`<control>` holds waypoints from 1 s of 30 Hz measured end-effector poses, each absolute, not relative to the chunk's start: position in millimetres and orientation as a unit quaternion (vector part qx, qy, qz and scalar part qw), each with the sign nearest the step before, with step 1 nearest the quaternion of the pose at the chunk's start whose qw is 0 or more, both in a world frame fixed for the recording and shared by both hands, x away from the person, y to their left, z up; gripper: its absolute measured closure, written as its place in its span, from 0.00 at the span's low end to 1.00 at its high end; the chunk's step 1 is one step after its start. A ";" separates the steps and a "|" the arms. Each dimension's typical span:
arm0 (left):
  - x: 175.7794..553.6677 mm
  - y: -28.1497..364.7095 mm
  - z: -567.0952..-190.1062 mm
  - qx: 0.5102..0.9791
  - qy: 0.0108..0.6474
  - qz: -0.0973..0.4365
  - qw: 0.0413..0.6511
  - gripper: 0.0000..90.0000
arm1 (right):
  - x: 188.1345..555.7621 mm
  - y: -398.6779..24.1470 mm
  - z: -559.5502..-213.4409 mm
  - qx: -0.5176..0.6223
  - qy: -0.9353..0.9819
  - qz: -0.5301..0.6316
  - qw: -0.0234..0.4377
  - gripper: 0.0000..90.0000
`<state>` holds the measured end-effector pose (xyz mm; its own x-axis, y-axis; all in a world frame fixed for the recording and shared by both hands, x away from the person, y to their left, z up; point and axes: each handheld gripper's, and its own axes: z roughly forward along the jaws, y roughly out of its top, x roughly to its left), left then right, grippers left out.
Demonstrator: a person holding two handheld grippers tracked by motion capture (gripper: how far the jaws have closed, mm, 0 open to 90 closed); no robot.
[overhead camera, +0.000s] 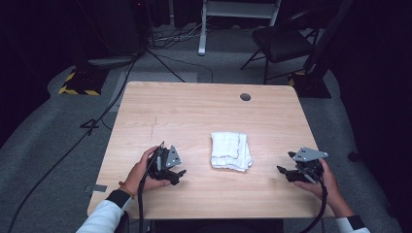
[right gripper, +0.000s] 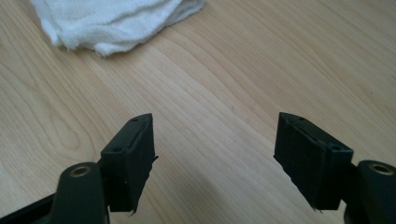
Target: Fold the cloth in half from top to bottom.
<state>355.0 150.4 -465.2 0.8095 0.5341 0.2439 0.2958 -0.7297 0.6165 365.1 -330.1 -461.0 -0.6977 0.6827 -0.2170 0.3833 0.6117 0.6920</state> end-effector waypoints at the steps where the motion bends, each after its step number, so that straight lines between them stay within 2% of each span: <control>1: 353.4 152.8 -466.1 0.906 0.231 0.207 0.287 0.21 | 364.3 -332.6 -461.6 0.308 0.866 0.315 0.239 0.33; 12: 340.7 176.3 -475.1 0.898 0.256 0.219 0.284 0.20 | 352.4 -362.4 -471.8 0.348 0.850 0.319 0.233 0.30; 30: 338.8 208.7 -496.8 0.888 0.294 0.148 0.321 0.19 | 340.2 -400.2 -501.5 0.422 0.811 0.352 0.198 0.27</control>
